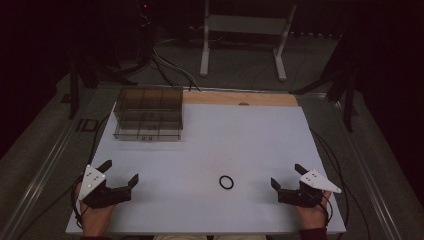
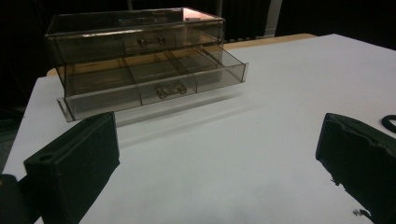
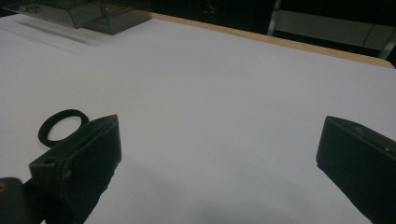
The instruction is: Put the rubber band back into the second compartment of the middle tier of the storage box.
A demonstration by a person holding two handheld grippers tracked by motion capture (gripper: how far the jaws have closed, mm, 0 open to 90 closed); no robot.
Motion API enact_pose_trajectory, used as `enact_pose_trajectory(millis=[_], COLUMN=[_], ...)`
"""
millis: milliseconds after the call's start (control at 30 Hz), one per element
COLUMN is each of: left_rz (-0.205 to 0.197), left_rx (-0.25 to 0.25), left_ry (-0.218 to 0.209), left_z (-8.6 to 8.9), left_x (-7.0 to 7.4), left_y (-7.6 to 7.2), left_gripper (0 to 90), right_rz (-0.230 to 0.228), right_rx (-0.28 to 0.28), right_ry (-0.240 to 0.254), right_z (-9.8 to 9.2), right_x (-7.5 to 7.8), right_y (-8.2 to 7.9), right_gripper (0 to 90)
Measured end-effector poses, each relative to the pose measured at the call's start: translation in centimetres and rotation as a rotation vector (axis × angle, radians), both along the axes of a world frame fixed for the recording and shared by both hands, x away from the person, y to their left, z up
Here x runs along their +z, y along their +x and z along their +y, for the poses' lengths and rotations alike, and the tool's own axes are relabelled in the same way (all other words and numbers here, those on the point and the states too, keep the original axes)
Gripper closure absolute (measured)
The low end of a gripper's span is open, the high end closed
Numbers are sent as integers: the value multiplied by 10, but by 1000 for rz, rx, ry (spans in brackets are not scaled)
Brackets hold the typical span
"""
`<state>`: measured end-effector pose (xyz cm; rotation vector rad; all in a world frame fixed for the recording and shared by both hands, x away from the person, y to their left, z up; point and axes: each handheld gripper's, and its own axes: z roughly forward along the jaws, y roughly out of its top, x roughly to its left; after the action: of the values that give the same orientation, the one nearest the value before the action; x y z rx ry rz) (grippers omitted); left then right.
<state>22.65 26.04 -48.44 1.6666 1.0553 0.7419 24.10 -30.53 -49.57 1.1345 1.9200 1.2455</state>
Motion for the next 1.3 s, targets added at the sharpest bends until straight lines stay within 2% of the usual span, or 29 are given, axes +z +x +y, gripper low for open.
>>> enact_pose_trajectory(millis=[167, 333, 433, 500, 667, 900, 1300], left_rz=[5, 10, 0, -6, -3, 5, 21], left_rx=[1, -1, -6, -2, -29, -47, -116], left_ry=[-1, -5, -9, -8, 1, 7, 11], left_z=[-2, -5, -9, -13, -25, -35, -61], left_x=[0, 0, 5, 10, 18, 20, 25], left_y=[0, 0, 1, 1, 9, 16, 35], left_gripper=[2, 2, 2, 3, 4, 4, 4], right_rz=[19, 14, 15, 1, -5, -24, -34], right_rx=[-26, -43, -55, -69, -82, -88, -97], right_ry=[12, 12, 5, -7, -4, -6, -7], right_z=[-3, -4, -3, -2, -5, -4, -4], right_x=[-1, -1, -1, 0, 0, 2, 1], right_y=[2, 2, 3, 1, 1, 0, 0], right_gripper=[0, 0, 0, 0, 0, 0, 0])
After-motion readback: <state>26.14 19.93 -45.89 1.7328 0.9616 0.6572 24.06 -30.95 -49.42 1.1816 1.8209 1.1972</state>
